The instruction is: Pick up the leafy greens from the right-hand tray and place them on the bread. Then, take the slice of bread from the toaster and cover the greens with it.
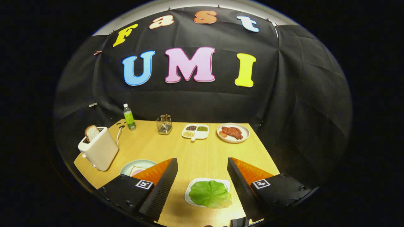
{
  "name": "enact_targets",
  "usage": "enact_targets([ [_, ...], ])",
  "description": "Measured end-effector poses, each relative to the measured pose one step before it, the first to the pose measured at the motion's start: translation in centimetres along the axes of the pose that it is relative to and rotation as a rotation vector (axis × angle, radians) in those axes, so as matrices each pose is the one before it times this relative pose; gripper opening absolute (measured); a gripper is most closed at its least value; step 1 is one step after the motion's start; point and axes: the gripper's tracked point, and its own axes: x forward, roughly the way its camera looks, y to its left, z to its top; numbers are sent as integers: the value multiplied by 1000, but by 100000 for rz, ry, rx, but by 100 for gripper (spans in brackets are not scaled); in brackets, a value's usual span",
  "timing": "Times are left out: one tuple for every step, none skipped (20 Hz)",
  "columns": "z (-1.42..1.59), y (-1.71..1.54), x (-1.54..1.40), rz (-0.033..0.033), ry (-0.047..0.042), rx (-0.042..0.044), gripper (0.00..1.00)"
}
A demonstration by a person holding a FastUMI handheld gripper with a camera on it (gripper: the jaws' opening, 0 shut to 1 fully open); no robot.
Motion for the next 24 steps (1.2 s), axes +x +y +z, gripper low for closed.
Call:
enact_targets([
  [-1183,-398,524,477,3009,233,98],
  [-1028,-423,513,494,2826,70,98],
  [-1163,-230,629,815,3166,-213,98],
  [-1251,-289,711,676,3966,-420,98],
  [-1275,-122,681,1065,3943,-200,98],
  [-888,106,496,1695,3116,79,98],
  [-861,-107,570,1081,2595,-70,98],
  [-749,-159,474,578,2176,-531,98],
  [-864,-324,620,-73,2077,-1057,98],
  [-714,-373,632,-176,1831,-1324,98],
  [-771,-113,675,236,1989,-1121,98],
  [-692,-39,674,787,2031,-899,98],
  [-645,-111,543,789,2042,-821,98],
  [-726,-237,536,673,1505,-1054,98],
  [-600,-134,523,388,1846,-1243,98],
  [-552,-60,523,635,1286,-1151,98],
  [-354,125,415,785,591,-1339,98],
  [-395,96,401,518,795,-1502,98],
  [-431,37,333,603,955,-1092,98],
  [-335,95,399,642,1025,-313,98],
  [-174,227,300,992,564,182,98],
  [-113,116,267,649,616,126,94],
  [-234,140,190,733,749,-50,92],
  [-189,179,85,705,783,-200,86],
])
